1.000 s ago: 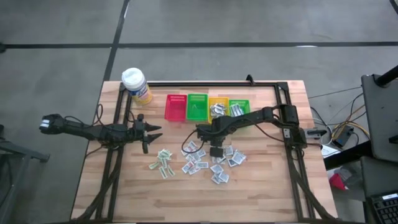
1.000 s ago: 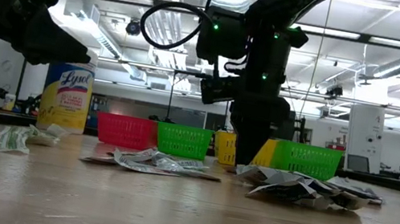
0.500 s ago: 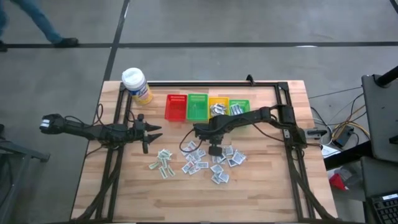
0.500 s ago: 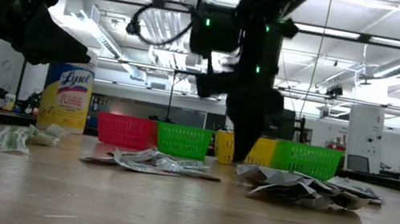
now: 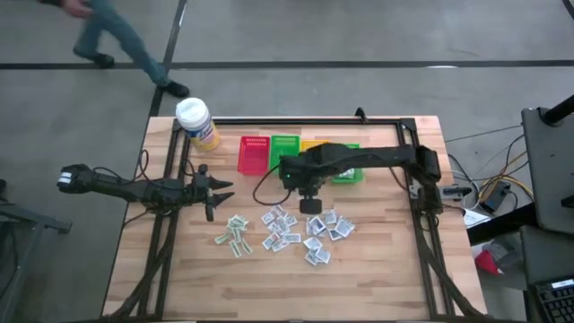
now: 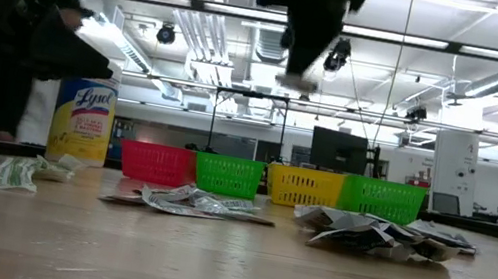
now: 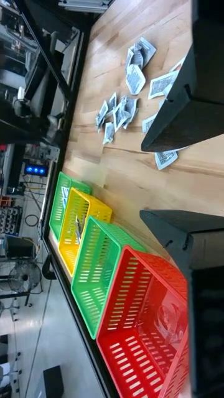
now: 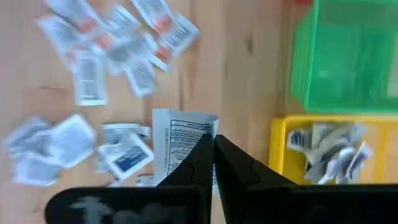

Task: Pick & Place First Aid Supplies
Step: Put the blue alcohol pad into the yellow bin

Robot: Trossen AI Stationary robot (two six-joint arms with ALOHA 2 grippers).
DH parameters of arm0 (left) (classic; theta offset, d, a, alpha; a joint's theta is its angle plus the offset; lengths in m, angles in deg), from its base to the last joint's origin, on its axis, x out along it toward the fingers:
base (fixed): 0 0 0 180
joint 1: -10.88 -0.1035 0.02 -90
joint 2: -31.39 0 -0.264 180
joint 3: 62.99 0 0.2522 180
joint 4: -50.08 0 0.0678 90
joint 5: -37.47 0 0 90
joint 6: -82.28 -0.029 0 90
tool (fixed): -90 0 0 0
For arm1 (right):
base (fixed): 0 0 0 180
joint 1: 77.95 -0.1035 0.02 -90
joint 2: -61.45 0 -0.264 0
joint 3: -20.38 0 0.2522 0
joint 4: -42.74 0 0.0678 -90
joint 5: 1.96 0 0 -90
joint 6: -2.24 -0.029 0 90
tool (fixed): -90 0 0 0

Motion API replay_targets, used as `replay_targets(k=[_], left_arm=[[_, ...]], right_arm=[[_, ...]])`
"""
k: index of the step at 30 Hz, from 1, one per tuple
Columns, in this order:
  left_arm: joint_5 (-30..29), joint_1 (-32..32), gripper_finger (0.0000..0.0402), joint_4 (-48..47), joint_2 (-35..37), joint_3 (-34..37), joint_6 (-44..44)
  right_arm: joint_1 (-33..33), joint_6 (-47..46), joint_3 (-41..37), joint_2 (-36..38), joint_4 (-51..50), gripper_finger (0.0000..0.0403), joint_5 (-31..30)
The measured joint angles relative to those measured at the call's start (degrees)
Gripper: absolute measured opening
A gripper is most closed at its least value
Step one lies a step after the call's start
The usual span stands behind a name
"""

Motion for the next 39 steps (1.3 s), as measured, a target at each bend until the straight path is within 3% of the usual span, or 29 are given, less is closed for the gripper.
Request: replay_targets(k=[10, 21, 29, 31, 33, 39], left_arm=[[0.0, 0.0, 0.0158, 0.0, 0.0, 0.0, -0.2], [0.0, 0.0, 0.0158, 0.0, -0.1, 0.0, -0.3], [0.0, 0.0, 0.0158, 0.0, -0.1, 0.0, -0.3], [0.0, 0.0, 0.0158, 0.0, -0.1, 0.0, -0.3], [0.0, 0.0, 0.0158, 0.0, -0.1, 0.0, -0.3], [0.0, 0.0, 0.0158, 0.0, -0.1, 0.0, -0.3]], right_arm=[[1.0, 6.1, 8.4, 5.6, 0.2, 0.0008, 14.1], [1.8, 8.1, 10.3, 8.4, 0.7, 0.0008, 31.8], [1.8, 8.2, 10.2, 8.5, 0.7, 0.0008, 32.3], [1.8, 7.8, 10.2, 8.5, 0.7, 0.0008, 30.3], [1.9, 6.1, 10.2, 8.5, 0.7, 0.0008, 23.8], [2.1, 4.5, 10.0, 8.4, -0.5, 0.0008, -9.1]])
